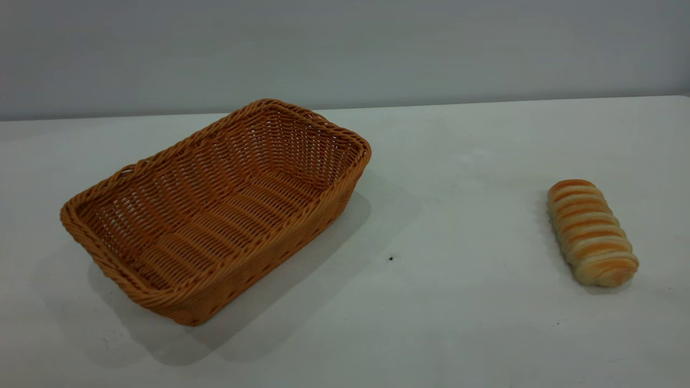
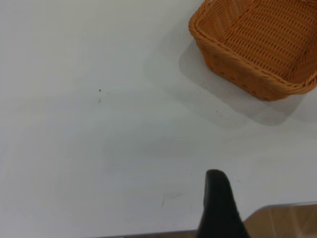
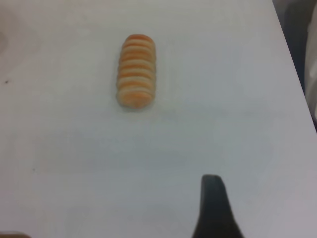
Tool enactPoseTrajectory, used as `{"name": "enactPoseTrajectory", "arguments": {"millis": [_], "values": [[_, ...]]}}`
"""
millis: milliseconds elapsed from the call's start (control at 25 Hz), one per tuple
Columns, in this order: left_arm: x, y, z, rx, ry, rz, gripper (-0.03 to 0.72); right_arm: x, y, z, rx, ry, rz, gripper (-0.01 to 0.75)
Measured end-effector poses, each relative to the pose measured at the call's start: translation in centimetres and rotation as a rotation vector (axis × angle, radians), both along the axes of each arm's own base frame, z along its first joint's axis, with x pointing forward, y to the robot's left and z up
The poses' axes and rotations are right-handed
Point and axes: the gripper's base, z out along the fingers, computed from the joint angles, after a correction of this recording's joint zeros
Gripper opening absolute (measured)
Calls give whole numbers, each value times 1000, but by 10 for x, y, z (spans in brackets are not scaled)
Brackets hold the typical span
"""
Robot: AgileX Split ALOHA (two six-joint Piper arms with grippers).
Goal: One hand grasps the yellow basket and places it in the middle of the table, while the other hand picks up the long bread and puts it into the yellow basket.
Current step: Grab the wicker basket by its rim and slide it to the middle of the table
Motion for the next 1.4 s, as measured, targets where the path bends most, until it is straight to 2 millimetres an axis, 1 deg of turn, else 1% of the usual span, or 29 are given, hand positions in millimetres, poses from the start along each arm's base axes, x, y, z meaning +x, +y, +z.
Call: {"name": "enactPoseTrajectory", "arguments": {"millis": [1000, 1400], "values": [[0, 0, 0, 0, 0, -1, 540, 0, 0, 0, 0, 0, 0, 550], [0, 1, 0, 0, 0, -71, 540, 0, 0, 0, 0, 0, 0, 550]]}}
